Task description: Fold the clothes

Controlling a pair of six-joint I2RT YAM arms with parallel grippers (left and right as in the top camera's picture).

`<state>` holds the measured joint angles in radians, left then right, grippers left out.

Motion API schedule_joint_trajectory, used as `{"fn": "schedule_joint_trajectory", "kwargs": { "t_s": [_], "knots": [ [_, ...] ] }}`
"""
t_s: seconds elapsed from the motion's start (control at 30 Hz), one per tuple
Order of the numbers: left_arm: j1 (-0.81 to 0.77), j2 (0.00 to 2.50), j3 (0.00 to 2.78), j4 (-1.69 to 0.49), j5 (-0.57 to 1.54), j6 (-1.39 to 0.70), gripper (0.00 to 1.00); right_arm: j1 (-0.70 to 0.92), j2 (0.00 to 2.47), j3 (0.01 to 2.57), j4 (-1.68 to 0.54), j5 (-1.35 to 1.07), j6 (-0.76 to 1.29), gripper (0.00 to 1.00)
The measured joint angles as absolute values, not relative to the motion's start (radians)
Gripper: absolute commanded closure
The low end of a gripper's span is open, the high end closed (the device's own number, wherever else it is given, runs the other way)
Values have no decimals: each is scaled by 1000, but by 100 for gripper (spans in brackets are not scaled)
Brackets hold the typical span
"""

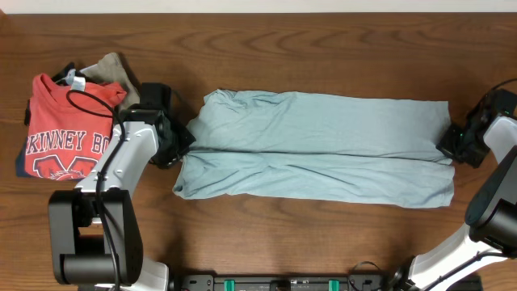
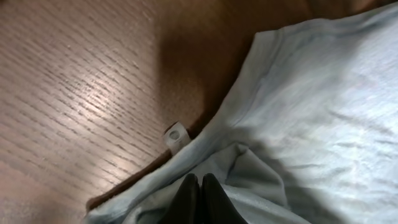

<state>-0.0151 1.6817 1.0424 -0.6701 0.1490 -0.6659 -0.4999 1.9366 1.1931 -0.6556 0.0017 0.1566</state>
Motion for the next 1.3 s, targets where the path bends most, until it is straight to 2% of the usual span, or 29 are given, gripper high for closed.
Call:
{"fn": "schedule_joint_trajectory", "kwargs": {
  "t_s": [0.07,0.13,0.2,0.3,0.37,0.4,0.5,0.67,0.9,1.3],
  "knots": [
    [-15,1682,1042,-668,150,-668,92,-500,1937,1193,-655,6,161,94],
    [-15,1682,1042,-664,150,-662,85,-500,1937,1193,-653,5,170,85],
    [-15,1681,1042,-658,157,-651,83,-500,1937,1196,-652,0,170,78],
    [-15,1679,1045,-663,170,-619,83,-501,1939,1206,-670,-7,172,74],
    [-15,1671,1053,-666,180,-589,75,-501,1939,1221,-700,-10,172,70],
    [-15,1661,1060,-665,183,-568,63,-501,1939,1231,-713,-11,172,67],
    [-15,1619,1094,-630,191,-498,43,-501,1925,1273,-734,-32,173,63],
    [-35,1568,1167,-555,220,-370,34,-494,1814,1314,-737,-127,159,59],
    [-82,1601,1187,-441,241,-260,29,-402,1690,1331,-836,-200,110,52],
    [-167,1863,1389,-353,241,-165,28,-289,1692,1331,-969,-234,94,52]
  ]
}}
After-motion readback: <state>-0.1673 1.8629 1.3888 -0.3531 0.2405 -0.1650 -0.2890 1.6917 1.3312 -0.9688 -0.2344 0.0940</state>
